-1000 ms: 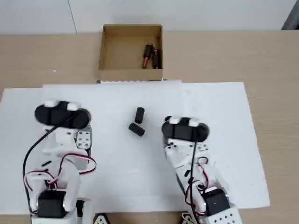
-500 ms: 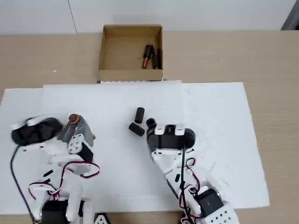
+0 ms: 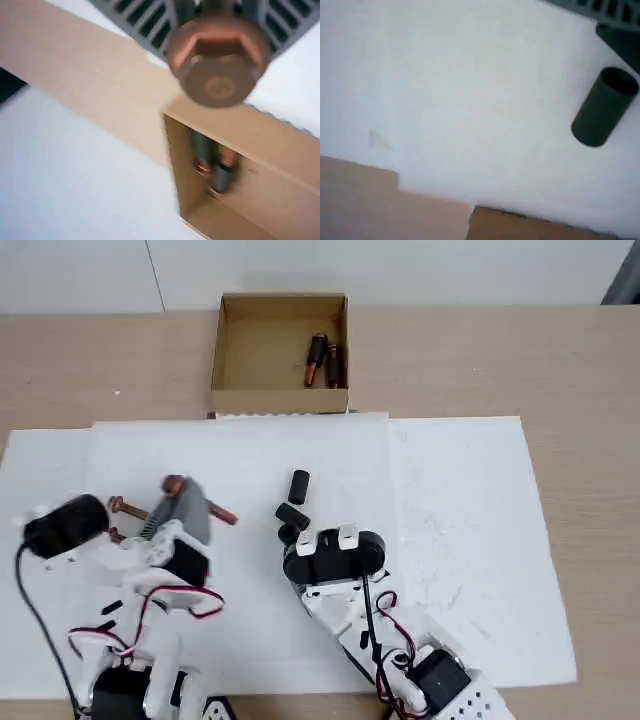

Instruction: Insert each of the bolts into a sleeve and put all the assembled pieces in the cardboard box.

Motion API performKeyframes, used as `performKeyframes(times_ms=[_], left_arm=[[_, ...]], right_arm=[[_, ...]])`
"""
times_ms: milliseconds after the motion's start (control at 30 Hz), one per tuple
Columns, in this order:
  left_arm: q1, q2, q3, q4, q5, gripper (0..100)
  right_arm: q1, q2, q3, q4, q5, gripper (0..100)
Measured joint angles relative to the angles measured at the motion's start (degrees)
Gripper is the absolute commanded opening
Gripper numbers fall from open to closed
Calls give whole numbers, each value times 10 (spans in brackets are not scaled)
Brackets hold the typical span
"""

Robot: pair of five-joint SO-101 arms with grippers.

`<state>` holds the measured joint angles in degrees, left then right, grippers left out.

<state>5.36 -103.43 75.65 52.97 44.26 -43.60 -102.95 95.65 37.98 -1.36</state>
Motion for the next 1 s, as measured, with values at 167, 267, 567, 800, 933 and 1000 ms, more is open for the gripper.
performKeyframes(times_ms=[167, 267, 567, 800, 933, 1000], left_arm=[[59, 0, 0, 0, 24, 6], [76, 0, 0, 0, 25, 6], [104, 0, 0, 0, 18, 6], [104, 0, 0, 0, 8, 6], [104, 0, 3, 0, 8, 6], [104, 0, 15, -2, 8, 6]], right_arm=[[-14, 0, 0, 11, 0, 4], [-34, 0, 0, 11, 0, 4], [-34, 0, 0, 11, 34, 4], [-11, 0, 0, 11, 41, 4], [-11, 0, 0, 11, 41, 4], [-11, 0, 0, 11, 41, 4]])
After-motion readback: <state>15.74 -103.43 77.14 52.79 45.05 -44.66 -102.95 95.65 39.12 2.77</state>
